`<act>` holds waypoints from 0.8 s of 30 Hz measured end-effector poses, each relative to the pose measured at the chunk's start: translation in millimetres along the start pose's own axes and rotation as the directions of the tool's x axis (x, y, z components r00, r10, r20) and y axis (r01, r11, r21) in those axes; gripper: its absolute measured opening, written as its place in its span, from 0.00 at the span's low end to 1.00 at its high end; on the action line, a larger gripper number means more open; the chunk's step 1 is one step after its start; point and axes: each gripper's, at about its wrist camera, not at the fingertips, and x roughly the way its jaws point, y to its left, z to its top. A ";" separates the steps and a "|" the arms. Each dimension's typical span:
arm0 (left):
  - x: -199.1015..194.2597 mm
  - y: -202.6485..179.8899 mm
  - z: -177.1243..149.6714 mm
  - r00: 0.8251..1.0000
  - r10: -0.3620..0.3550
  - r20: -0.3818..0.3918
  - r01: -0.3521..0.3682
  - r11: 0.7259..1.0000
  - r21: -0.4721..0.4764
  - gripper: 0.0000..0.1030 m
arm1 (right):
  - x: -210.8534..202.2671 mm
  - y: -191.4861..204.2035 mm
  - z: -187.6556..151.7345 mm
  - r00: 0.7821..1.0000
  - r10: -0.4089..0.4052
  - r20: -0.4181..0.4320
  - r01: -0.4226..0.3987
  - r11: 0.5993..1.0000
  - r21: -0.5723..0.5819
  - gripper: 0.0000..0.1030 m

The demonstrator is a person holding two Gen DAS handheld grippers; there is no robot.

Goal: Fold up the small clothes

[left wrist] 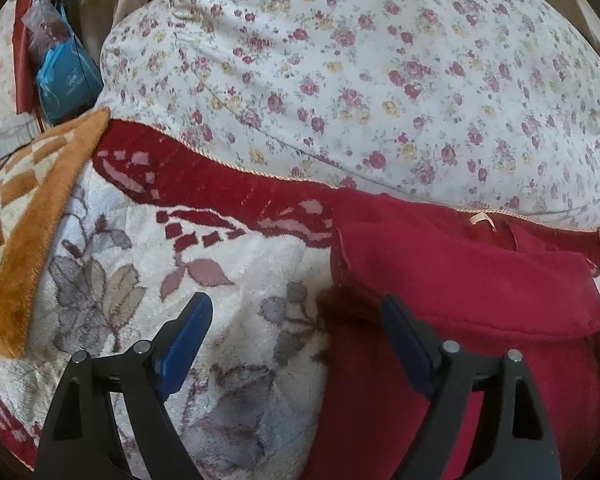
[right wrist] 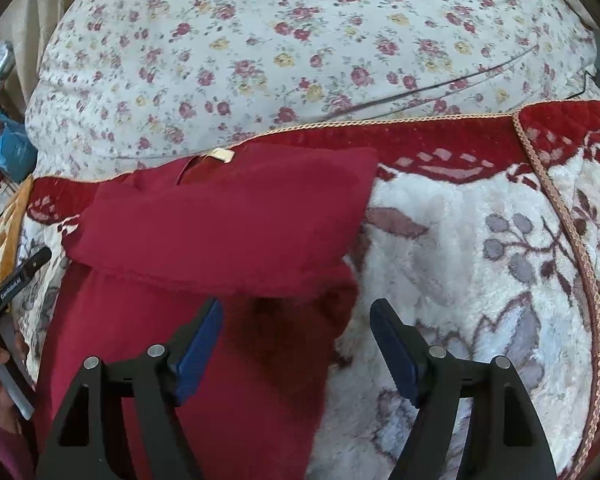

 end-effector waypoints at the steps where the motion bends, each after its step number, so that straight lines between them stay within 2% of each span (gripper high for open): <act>1: -2.1 0.0 -0.5 1.000 0.000 0.004 0.000 1.000 0.004 0.83 | -0.1 1.4 -1.3 1.000 0.001 -0.002 -0.001 1.000 -0.004 0.79; 6: -12.2 2.5 -5.9 1.000 0.002 0.018 -0.003 1.000 0.015 0.83 | 0.0 3.4 -3.6 1.000 -0.010 0.005 0.010 1.000 -0.006 0.81; 14: -10.2 6.2 -12.0 1.000 -0.001 -0.005 0.001 1.000 0.013 0.83 | 2.0 -4.9 1.8 0.996 -0.088 0.018 0.088 0.996 0.027 0.81; 24: 11.2 -5.3 16.3 0.995 -0.099 0.009 0.099 0.993 -0.066 0.83 | 10.4 -5.4 14.2 0.999 -0.039 0.021 0.039 0.999 0.020 0.83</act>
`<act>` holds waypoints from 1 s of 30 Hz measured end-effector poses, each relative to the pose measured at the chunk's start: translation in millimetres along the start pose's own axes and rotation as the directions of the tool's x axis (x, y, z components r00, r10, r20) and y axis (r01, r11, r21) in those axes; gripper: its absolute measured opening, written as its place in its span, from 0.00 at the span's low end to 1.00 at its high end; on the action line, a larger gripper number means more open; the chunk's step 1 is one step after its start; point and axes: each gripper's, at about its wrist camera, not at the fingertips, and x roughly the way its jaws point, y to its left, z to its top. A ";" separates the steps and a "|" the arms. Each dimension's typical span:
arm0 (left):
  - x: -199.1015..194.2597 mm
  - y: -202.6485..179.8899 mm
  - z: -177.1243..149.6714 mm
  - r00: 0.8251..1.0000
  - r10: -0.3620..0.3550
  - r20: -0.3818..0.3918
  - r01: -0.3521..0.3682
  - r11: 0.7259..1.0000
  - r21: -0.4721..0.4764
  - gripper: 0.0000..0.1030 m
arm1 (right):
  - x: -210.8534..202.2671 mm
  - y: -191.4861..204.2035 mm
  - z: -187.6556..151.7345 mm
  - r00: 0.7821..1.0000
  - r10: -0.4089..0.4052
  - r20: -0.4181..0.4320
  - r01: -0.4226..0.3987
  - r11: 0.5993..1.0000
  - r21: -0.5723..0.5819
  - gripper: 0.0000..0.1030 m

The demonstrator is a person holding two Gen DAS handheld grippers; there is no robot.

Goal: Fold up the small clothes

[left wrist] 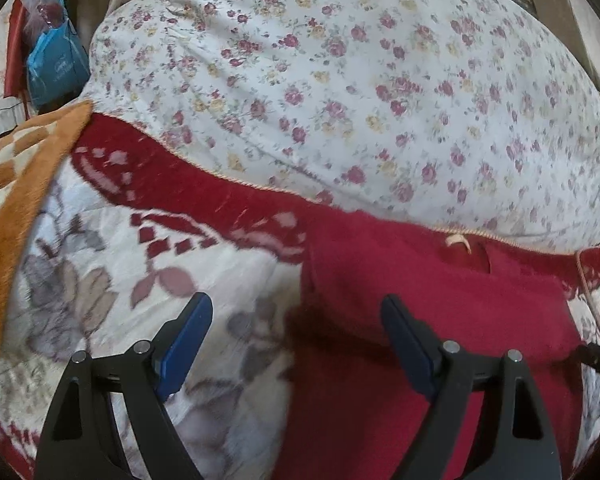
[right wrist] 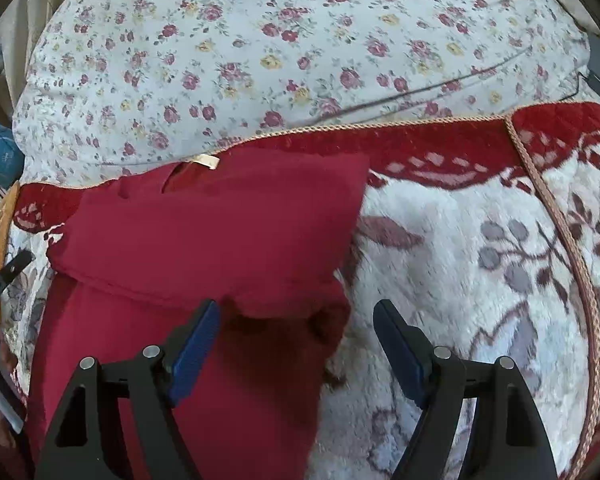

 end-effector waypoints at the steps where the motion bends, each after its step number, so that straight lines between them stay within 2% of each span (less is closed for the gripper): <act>1: 5.0 -2.2 2.0 1.000 -0.001 -0.004 0.001 1.000 0.004 0.83 | 1.3 -0.4 1.7 1.000 0.005 0.003 -0.005 1.000 -0.002 0.83; 6: 37.4 -5.2 10.4 0.998 0.002 -0.057 -0.002 1.000 -0.003 0.80 | 16.6 -5.5 9.7 1.000 0.012 -0.005 -0.012 1.000 0.000 0.84; 9: 55.6 -4.5 14.0 0.995 -0.017 -0.095 0.015 1.000 -0.027 0.64 | 29.6 -12.3 21.5 1.000 0.009 -0.008 -0.008 1.000 0.019 0.84; 11: 65.2 -6.4 14.0 0.993 -0.025 -0.115 0.023 0.999 -0.024 0.45 | 40.1 -19.3 33.9 1.000 -0.007 0.000 0.007 0.999 0.044 0.84; 12: 69.2 -8.4 13.3 0.992 -0.027 -0.121 0.026 1.000 -0.015 0.39 | 48.4 -22.7 40.9 1.000 -0.001 -0.007 0.002 0.998 0.059 0.85; 14: 73.9 -12.2 12.8 0.992 -0.029 -0.122 0.029 1.000 0.004 0.21 | 72.2 -27.5 53.0 0.998 0.032 -0.052 -0.028 0.997 0.076 0.86; 15: 73.8 -12.9 13.2 0.993 -0.026 -0.116 0.027 1.000 0.009 0.19 | 80.0 -28.2 56.8 0.998 0.030 -0.063 -0.026 0.997 0.070 0.84; 16: 72.8 -13.0 14.9 0.994 -0.022 -0.104 0.023 1.000 0.012 0.15 | 82.6 -25.6 61.6 0.999 0.011 -0.049 -0.009 0.999 0.037 0.60; 17: 70.0 -12.2 17.7 0.996 -0.027 -0.085 0.028 1.000 0.008 0.09 | 79.4 -19.7 68.6 1.000 -0.006 -0.022 0.006 1.000 -0.023 0.44; 18: 65.0 -10.1 22.1 0.998 -0.036 -0.056 0.036 0.999 -0.004 0.07 | 74.2 -18.1 73.6 1.000 -0.003 -0.003 0.003 0.999 -0.039 0.14; 20: 57.2 -7.2 29.7 0.998 -0.063 -0.011 0.063 0.998 -0.017 0.07 | 62.7 -21.4 81.2 0.999 0.031 0.032 -0.030 0.999 -0.019 0.14; 21: 57.0 -8.1 31.8 0.998 -0.057 -0.006 0.057 0.998 -0.006 0.07 | 62.0 -22.2 81.8 0.999 0.021 0.039 -0.020 1.000 -0.022 0.14; 23: 64.3 -10.0 29.5 0.999 -0.022 -0.029 0.022 1.000 0.013 0.06 | 73.8 -21.0 76.8 0.999 -0.035 0.008 0.036 0.998 -0.048 0.14; 26: 81.3 -8.5 20.1 0.995 0.009 -0.099 -0.008 1.000 0.008 0.07 | 76.1 -26.8 71.3 0.999 -0.037 0.011 0.036 0.999 0.004 0.15; 27: 83.7 -7.8 18.1 0.994 0.021 -0.111 -0.020 1.000 0.009 0.08 | 70.9 -28.2 70.9 0.999 -0.037 0.012 0.037 0.999 0.020 0.23; 28: 82.7 -6.9 17.8 0.994 0.025 -0.109 -0.024 1.000 0.009 0.11 | 63.0 -29.4 70.2 0.999 -0.044 0.007 0.044 0.998 0.038 0.37; 30: 76.5 -5.2 19.0 0.995 0.033 -0.096 -0.033 0.999 0.001 0.36 | 41.3 -29.0 63.5 0.999 -0.033 0.019 0.032 0.998 0.056 0.55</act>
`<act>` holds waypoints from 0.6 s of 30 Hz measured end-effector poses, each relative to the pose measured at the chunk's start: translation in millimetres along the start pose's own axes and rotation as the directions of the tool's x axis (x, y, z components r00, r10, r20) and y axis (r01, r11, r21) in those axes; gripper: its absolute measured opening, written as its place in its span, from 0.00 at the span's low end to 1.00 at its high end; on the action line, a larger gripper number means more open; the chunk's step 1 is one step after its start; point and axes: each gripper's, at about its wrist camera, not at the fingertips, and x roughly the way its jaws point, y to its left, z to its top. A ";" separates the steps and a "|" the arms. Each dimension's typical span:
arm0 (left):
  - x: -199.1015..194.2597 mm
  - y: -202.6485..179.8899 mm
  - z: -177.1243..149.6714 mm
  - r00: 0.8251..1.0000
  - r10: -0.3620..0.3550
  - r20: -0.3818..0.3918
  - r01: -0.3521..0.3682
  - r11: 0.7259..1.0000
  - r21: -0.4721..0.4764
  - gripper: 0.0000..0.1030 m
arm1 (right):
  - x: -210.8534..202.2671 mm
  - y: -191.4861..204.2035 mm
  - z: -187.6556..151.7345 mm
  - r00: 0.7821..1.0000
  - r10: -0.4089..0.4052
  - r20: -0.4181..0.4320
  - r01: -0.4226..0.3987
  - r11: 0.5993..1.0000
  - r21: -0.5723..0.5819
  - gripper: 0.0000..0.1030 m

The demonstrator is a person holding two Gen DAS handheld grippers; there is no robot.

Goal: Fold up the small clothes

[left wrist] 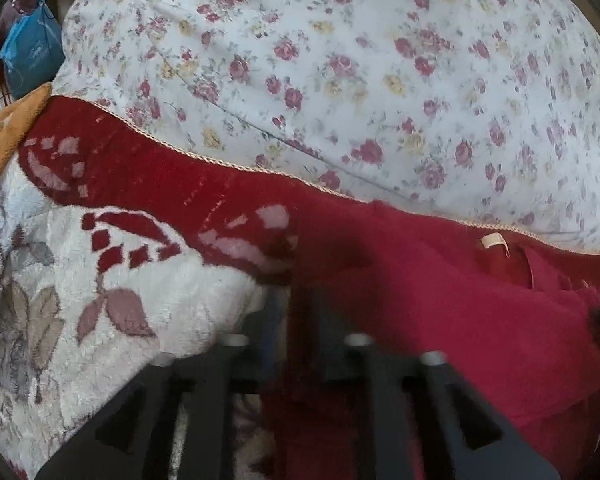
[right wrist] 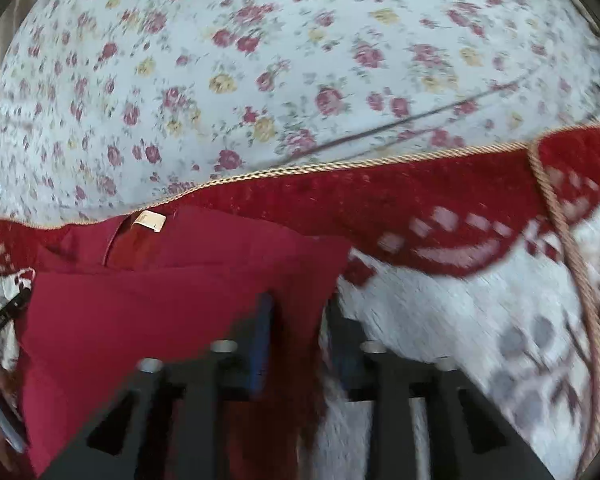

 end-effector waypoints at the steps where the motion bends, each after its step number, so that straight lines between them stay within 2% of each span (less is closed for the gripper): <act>1: -3.8 1.6 -0.3 1.000 0.001 0.009 -0.001 1.000 -0.009 0.59 | -13.6 2.7 -7.3 1.000 0.016 0.021 -0.016 1.000 -0.007 0.60; 2: -8.4 3.1 -1.0 1.000 0.001 0.022 -0.001 1.000 -0.020 0.66 | -22.6 10.0 -16.3 1.000 0.022 0.021 -0.021 0.999 -0.042 0.61; 4: -16.6 4.1 -3.2 0.999 0.009 0.030 -0.008 1.000 -0.022 0.66 | -23.4 24.2 -32.0 1.000 0.010 -0.010 -0.012 0.992 -0.126 0.61; 5: -20.6 3.6 -5.3 1.000 0.016 0.027 -0.015 1.000 -0.018 0.66 | -16.3 28.8 -41.5 0.999 -0.022 -0.035 0.016 0.987 -0.162 0.61; 7: -33.9 3.8 -12.1 0.999 0.019 0.033 -0.019 1.000 -0.018 0.66 | -0.4 28.6 -50.7 0.996 -0.066 -0.067 0.054 0.984 -0.169 0.61; 10: -57.5 2.9 -24.2 0.999 0.011 0.031 -0.011 1.000 -0.001 0.67 | -12.0 25.6 -51.5 0.997 -0.069 -0.035 0.063 0.988 -0.141 0.63; 12: -75.5 2.9 -31.9 0.998 0.035 0.045 -0.036 0.999 0.033 0.72 | -32.8 26.9 -54.2 0.999 -0.042 -0.005 0.041 0.991 -0.128 0.65; 15: -99.4 6.4 -41.1 0.996 0.059 0.062 -0.062 0.997 0.046 0.73 | -67.4 27.3 -67.5 1.000 0.012 0.015 -0.009 0.991 -0.131 0.78; 18: -123.3 10.7 -55.3 0.996 0.054 0.065 -0.057 0.997 0.042 0.78 | -93.4 25.4 -87.3 0.998 0.060 0.007 -0.058 0.991 -0.123 0.79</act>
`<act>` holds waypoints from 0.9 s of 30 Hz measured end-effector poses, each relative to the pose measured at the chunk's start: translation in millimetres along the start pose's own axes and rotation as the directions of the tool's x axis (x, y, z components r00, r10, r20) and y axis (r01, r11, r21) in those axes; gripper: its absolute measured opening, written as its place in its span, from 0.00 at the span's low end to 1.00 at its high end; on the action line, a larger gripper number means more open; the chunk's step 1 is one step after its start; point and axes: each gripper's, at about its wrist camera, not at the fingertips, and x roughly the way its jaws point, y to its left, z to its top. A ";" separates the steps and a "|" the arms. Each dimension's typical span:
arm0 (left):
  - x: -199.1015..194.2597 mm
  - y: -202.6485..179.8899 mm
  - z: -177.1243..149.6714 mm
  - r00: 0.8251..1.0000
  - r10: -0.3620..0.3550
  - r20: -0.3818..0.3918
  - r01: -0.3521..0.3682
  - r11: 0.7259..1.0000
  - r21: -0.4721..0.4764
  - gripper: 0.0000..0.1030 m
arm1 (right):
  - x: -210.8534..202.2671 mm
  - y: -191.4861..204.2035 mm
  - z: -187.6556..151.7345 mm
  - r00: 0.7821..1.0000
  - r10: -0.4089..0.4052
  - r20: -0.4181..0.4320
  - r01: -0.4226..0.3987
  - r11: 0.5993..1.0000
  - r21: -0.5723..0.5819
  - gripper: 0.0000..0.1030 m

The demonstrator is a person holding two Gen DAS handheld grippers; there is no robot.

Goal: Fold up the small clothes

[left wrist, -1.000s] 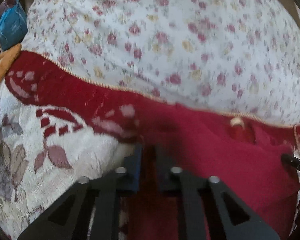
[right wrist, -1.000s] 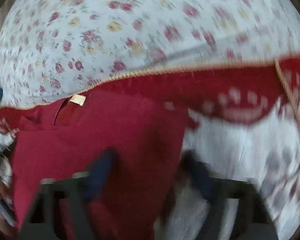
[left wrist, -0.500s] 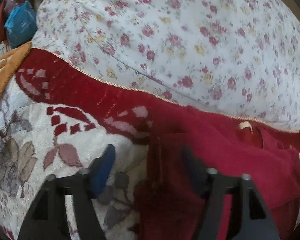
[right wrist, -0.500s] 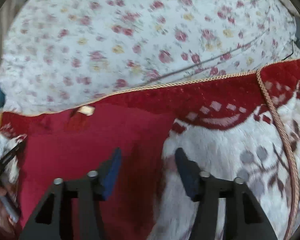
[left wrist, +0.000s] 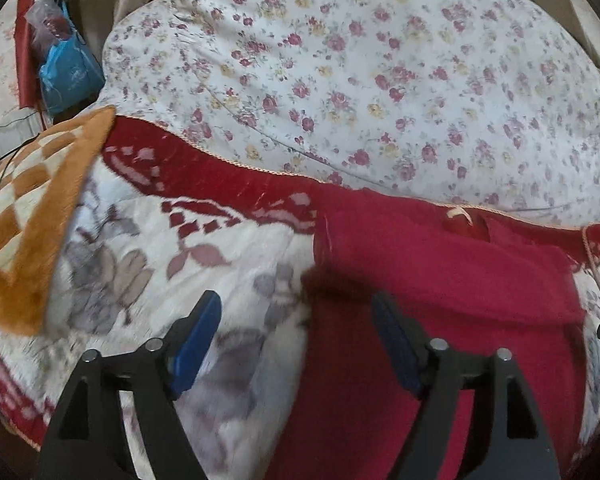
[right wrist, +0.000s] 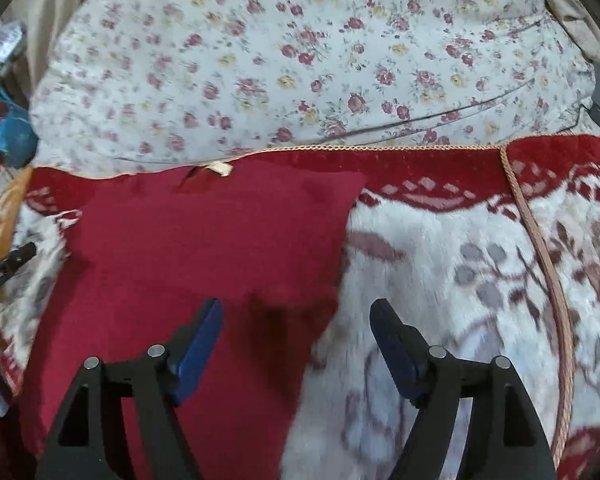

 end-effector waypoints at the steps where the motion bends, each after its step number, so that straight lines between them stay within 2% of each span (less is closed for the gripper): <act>1: -6.3 0.8 -4.2 1.000 0.006 0.000 -0.006 1.000 0.002 0.79 | -7.6 -1.6 -7.5 1.000 0.024 -0.013 -0.024 1.000 0.012 0.80; 6: -45.7 3.2 -29.6 0.999 0.044 0.004 -0.044 0.998 0.053 0.80 | -36.6 -4.9 -39.4 0.988 0.133 -0.076 -0.129 0.990 0.051 0.82; 10: -72.6 8.5 -46.0 0.999 0.048 0.017 -0.049 0.997 0.052 0.82 | -62.2 -1.2 -64.5 0.986 0.140 -0.087 -0.138 0.990 0.029 0.87; 14: -92.2 14.4 -67.0 0.999 0.043 0.017 -0.044 0.998 0.035 0.84 | -74.1 2.0 -85.5 0.978 0.169 -0.122 -0.168 0.986 0.025 0.87; 22: -103.7 32.7 -113.7 0.998 -0.012 -0.060 0.015 0.999 0.051 0.84 | -75.3 16.4 -131.6 0.960 0.175 -0.217 -0.183 0.983 -0.017 0.87; 27: -94.2 50.5 -140.6 0.989 -0.063 -0.136 0.063 0.998 -0.005 0.84 | -69.2 17.3 -160.2 0.943 0.179 -0.280 -0.193 0.981 -0.021 0.87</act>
